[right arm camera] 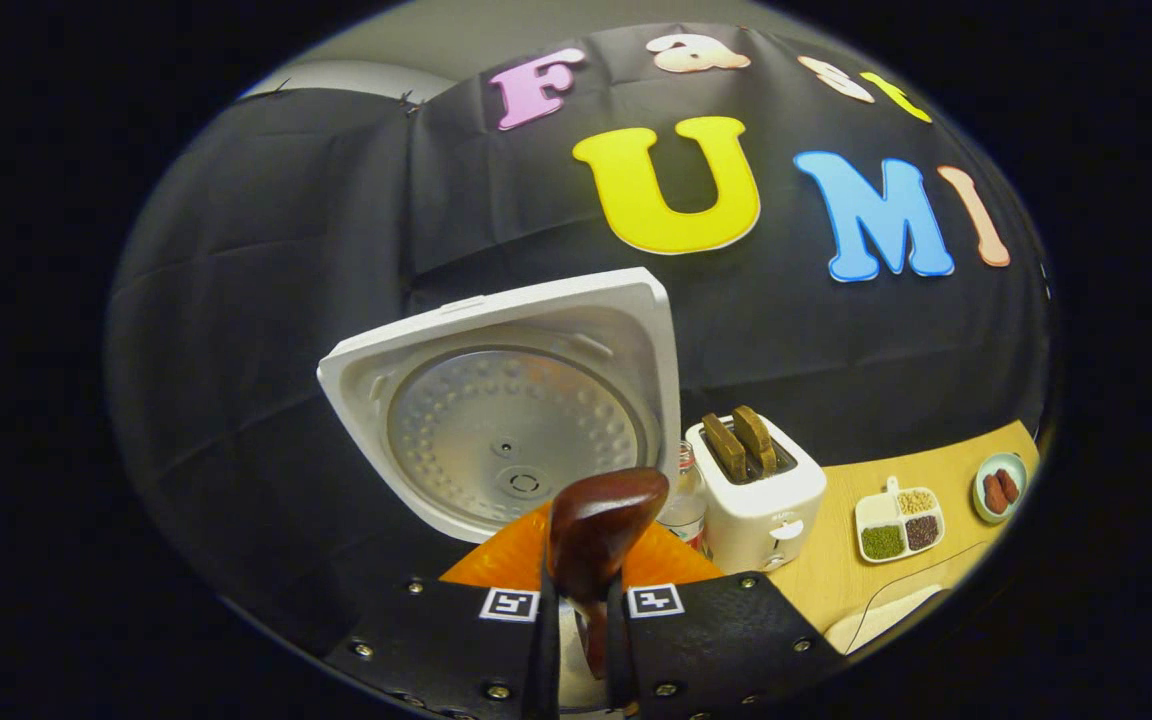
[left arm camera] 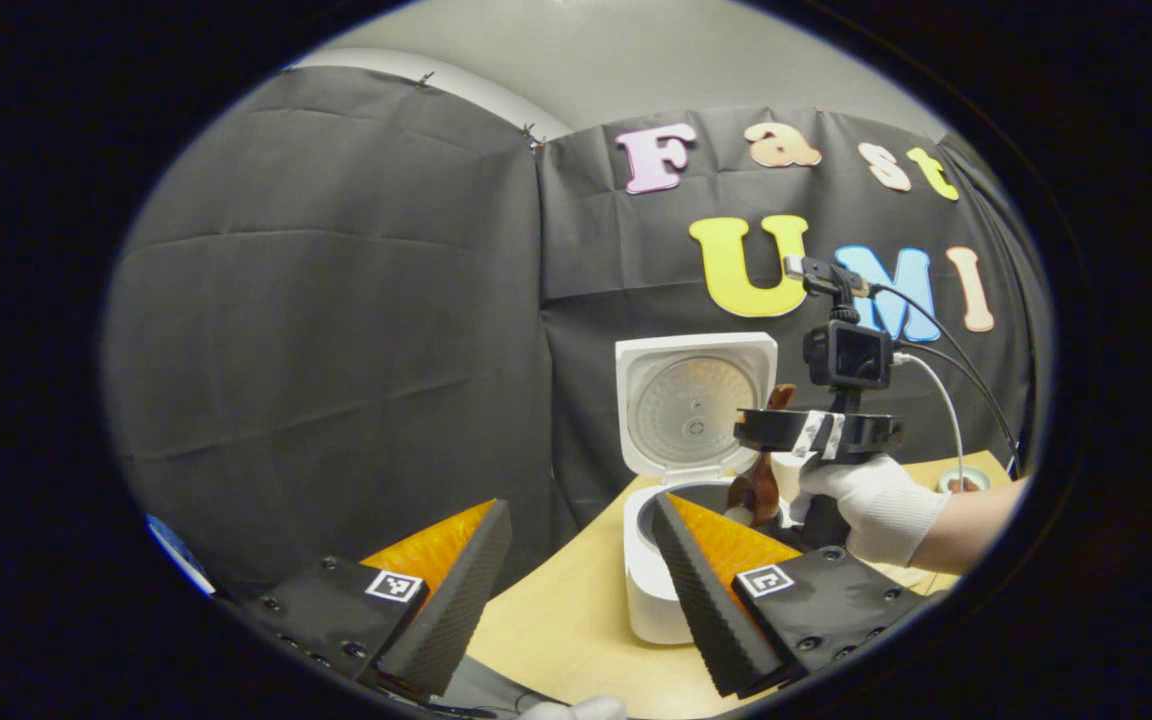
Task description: Close the left gripper, press the button to open the rice cooker; take a wooden spoon from the chopstick holder with the right hand, scoop a spoonful of rice and pour it into the rice cooker, then put the wooden spoon back into the chopstick holder.
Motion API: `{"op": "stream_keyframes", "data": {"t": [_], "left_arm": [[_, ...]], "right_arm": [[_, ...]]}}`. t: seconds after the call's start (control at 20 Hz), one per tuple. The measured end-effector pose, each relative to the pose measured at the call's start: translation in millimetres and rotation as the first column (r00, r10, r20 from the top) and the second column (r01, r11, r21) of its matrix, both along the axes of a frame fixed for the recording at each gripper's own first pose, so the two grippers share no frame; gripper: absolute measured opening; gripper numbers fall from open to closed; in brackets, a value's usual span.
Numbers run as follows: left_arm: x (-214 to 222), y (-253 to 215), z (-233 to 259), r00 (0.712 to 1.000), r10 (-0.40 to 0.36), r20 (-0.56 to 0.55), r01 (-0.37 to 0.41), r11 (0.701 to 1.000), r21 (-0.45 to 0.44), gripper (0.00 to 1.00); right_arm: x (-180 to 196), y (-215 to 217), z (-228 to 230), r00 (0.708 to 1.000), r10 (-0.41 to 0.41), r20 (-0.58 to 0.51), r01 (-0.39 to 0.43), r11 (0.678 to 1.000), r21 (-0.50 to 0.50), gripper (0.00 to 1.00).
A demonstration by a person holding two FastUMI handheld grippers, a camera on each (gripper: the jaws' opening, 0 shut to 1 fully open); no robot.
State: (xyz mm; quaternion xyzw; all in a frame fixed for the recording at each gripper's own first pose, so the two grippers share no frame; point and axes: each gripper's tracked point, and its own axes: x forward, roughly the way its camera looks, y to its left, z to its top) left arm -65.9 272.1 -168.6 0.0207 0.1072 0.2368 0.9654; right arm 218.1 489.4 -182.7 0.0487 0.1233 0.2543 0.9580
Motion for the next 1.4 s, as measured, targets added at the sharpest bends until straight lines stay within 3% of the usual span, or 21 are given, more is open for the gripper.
{"op": "stream_keyframes", "data": {"t": [0.25,0.6,0.85,0.95,1.05,1.2,1.3,1.4], "left_arm": [[-0.4,-1.0,-1.0,1.0,0.006,-0.01,-0.005,1.0,0.017,1.0],[-1.3,-1.3,0.8,1.0,0.008,-0.01,-0.008,1.0,0.029,1.0],[-1.8,-0.3,-1.8,1.0,0.013,-0.016,-0.013,1.0,0.018,1.0],[-1.7,-0.1,-2.1,1.0,0.011,-0.016,-0.01,1.0,0.014,1.0],[-0.8,-0.4,-2.3,1.0,0.005,-0.018,-0.004,1.0,0.011,0.98],[-1.2,-0.1,-2.0,1.0,-0.002,-0.015,0.002,1.0,0.002,1.0],[-1.0,-1.6,-1.4,1.0,-0.015,-0.012,0.015,1.0,0.003,1.0],[-0.3,-1.9,0.1,0.999,-0.032,-0.006,0.032,0.999,0.006,1.0]], "right_arm": [[-6.3,7.2,5.5,0.993,0.037,0.111,-0.024,0.993,-0.112,0.18],[-21.9,26.4,-2.8,0.955,0.169,0.244,-0.08,0.938,-0.337,0.18],[-18.1,26.5,-8.3,0.96,0.17,0.221,-0.087,0.935,-0.343,0.18],[-18.0,21.9,-5.4,0.971,0.146,0.187,-0.087,0.954,-0.288,0.18],[-14.3,17.0,2.2,0.985,0.116,0.126,-0.093,0.98,-0.174,0.18],[-10.5,7.2,17.1,0.994,0.093,0.064,-0.092,0.996,-0.02,0.18],[-5.7,-5.8,28.0,0.997,0.065,-0.035,-0.06,0.988,0.143,0.18],[5.4,-26.6,34.9,0.99,0.033,-0.137,0.008,0.957,0.288,0.18]]}}
